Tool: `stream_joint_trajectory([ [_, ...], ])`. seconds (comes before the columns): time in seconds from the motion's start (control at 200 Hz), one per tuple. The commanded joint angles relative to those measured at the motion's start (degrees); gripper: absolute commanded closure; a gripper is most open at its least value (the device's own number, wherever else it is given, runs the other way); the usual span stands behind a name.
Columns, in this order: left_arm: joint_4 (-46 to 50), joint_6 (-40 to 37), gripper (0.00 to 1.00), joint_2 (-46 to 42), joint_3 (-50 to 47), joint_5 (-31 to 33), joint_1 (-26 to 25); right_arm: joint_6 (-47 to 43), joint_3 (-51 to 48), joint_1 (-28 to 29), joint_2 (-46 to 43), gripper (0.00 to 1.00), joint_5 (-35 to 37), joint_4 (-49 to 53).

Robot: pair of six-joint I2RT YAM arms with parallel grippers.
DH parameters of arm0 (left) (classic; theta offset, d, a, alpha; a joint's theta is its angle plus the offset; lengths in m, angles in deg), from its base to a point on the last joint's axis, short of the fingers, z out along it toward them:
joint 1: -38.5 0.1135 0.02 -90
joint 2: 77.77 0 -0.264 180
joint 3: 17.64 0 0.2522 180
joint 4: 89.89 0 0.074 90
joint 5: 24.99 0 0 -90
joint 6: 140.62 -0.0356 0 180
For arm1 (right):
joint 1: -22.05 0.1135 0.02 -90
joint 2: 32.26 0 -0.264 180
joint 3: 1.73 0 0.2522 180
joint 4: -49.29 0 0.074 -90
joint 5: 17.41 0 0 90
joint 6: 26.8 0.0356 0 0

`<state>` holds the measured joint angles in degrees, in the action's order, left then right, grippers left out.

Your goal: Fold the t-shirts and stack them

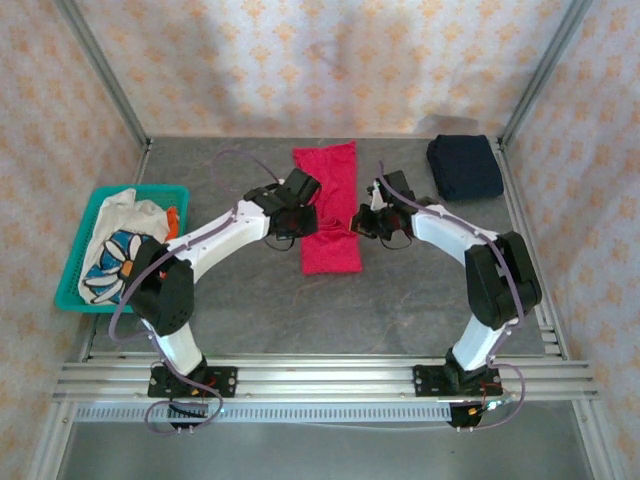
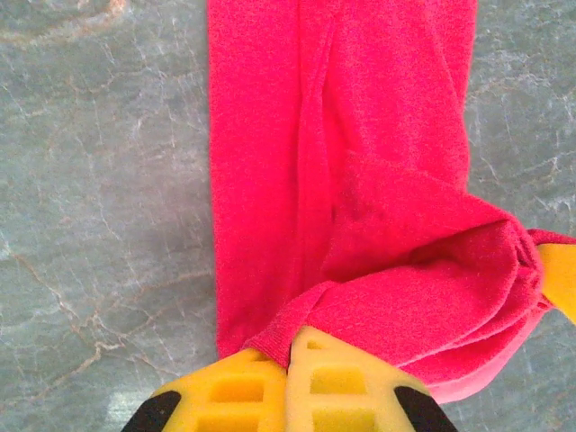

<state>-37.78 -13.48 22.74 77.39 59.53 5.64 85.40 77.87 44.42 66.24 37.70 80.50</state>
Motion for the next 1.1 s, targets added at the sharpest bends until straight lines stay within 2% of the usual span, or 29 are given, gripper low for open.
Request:
stream_joint_trajectory([
  [0.0,3.0,-3.0,1.00,2.8,3.7,1.6,1.1,-1.0,3.2,-1.3,2.2,1.00,1.1,-2.3],
  [0.48,2.2,-4.6,1.00,11.8,9.1,0.9,4.0,-0.6,7.6,-2.1,10.8,1.00,2.1,-3.8],
  [0.771,3.7,-5.8,1.00,17.0,15.1,0.1,5.0,-1.2,10.4,-2.9,13.2,1.00,2.9,-3.1],
  [1.096,3.8,-6.1,1.00,19.8,16.5,0.4,6.1,-1.1,11.9,-3.3,16.2,0.99,2.6,-3.4],
])
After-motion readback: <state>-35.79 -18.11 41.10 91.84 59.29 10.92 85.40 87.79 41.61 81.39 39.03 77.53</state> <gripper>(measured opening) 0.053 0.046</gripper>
